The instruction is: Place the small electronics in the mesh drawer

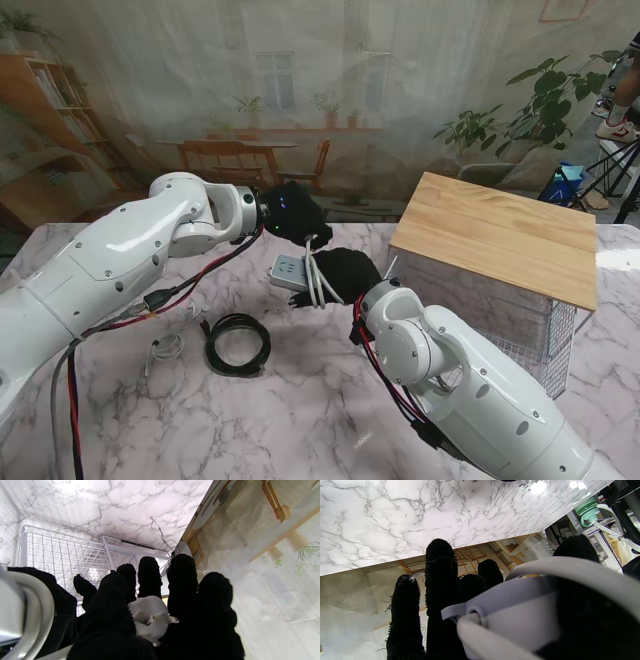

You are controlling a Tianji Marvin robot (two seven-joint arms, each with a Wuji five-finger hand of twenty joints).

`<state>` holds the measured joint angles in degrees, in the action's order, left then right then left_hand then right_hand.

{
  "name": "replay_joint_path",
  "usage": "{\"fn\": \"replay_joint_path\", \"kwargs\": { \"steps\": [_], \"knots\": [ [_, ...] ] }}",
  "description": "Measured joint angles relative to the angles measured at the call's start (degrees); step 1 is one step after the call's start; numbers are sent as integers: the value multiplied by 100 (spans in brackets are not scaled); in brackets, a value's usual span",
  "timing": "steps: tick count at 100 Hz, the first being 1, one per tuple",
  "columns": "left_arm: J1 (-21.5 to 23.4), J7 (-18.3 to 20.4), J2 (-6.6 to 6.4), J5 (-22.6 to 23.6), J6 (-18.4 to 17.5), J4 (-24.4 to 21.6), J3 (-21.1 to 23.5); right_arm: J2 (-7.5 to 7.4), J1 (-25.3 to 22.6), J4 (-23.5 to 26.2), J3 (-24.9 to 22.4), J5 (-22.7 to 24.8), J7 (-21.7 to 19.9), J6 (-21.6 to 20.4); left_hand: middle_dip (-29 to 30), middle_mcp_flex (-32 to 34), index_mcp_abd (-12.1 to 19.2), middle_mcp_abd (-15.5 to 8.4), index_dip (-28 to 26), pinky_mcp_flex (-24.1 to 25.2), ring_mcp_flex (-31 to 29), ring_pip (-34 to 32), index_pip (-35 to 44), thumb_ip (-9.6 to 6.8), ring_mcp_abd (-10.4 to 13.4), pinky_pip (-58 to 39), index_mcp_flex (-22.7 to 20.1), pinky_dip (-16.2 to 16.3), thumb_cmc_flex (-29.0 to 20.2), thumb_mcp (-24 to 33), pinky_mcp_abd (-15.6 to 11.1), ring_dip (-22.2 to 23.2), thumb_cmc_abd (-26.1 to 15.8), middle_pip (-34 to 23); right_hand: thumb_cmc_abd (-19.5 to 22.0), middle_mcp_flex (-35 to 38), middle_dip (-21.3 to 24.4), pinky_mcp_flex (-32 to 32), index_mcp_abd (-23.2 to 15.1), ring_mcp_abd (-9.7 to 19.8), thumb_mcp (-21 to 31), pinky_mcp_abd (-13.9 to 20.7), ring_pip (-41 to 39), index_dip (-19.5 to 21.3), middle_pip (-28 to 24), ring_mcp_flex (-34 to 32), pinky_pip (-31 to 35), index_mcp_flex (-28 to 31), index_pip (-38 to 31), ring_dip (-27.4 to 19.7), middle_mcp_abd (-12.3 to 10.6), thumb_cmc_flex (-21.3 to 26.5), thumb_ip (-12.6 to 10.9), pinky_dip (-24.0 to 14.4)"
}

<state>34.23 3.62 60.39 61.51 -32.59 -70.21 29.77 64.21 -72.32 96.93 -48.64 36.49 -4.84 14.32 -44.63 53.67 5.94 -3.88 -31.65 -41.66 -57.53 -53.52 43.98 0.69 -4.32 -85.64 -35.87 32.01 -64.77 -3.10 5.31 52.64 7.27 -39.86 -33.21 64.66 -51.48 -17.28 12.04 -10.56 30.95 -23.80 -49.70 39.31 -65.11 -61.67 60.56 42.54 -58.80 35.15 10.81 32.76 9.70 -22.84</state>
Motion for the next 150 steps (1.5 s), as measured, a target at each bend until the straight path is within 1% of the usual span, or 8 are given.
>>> {"fn": "replay_joint_path", "kwargs": {
  "steps": [44,63,70,93,104,113,129,150],
  "knots": [
    [-359,-29,119,-286,61,414,-764,-14,-114,10,-112,3,-20,13,68,-7,-3,0,89,12,0,15,-52,0,-1,3,40,0,1,0,0,-1,-72,0,2,-1,0,0,70,-27,-15,0,0,0,0,0,-1,0,0,0,43,51,0,10],
    [-256,-57,141,-261,66,431,-562,-24,-121,21,-133,6,-53,22,80,-85,-134,0,301,91,23,225,-194,0,-12,162,49,0,22,0,1,-74,-72,91,2,-1,-1,0,76,-30,-15,0,0,0,0,0,-1,0,0,0,45,53,0,13],
    [-171,-42,130,-193,66,392,-400,-29,-121,41,-144,8,-58,22,19,-363,-270,0,448,281,284,511,-657,0,-56,361,441,0,233,78,1,-148,-62,522,2,-1,-1,0,76,-30,-17,0,0,0,0,0,-1,-2,0,0,45,54,0,15],
    [-121,76,12,6,140,296,-266,-32,-110,104,-101,-9,-70,13,2052,-2608,-551,648,1345,1146,1398,1624,-2934,-8,-131,1226,1796,70,1569,181,-29,-494,-57,2000,2,-1,-1,0,76,-31,-16,0,0,0,0,0,-1,-6,0,0,45,55,1,16],
    [-113,176,-16,35,213,247,-254,-31,-102,104,-81,-21,-80,16,2683,-3529,-671,963,1675,1485,1853,2090,-3585,-9,-216,1658,2257,70,1907,177,-27,-812,-34,2432,2,-1,-1,0,76,-31,-17,0,0,0,0,0,-1,-6,0,0,45,56,1,16],
    [-61,254,-24,54,271,198,-154,-30,-101,104,-77,-22,-98,19,3164,-4077,-877,1239,1960,1679,2185,2352,-4215,-9,-236,1958,2575,70,2269,178,-44,-1041,280,2933,2,-2,0,0,76,-31,-17,0,0,0,0,0,-1,-6,0,0,45,56,1,17],
    [173,415,-14,-218,427,114,241,-30,-99,104,-66,-22,-110,32,3405,-4362,-1322,1498,2413,1819,2474,2434,-4464,54,-460,2171,2653,70,2441,200,-19,-1127,1068,3585,2,-2,-1,0,76,-31,-16,0,0,0,0,0,-1,-6,0,0,45,56,1,18],
    [240,487,-21,-292,216,54,435,-30,-86,94,-33,-59,-112,44,3228,-4496,-1353,1493,2642,1859,2663,2439,-4480,114,-524,2195,2655,70,2570,212,-15,-1178,1508,3833,2,-2,-1,0,76,-31,-16,0,0,0,0,0,-1,-6,0,0,45,56,2,18]
  ]
}}
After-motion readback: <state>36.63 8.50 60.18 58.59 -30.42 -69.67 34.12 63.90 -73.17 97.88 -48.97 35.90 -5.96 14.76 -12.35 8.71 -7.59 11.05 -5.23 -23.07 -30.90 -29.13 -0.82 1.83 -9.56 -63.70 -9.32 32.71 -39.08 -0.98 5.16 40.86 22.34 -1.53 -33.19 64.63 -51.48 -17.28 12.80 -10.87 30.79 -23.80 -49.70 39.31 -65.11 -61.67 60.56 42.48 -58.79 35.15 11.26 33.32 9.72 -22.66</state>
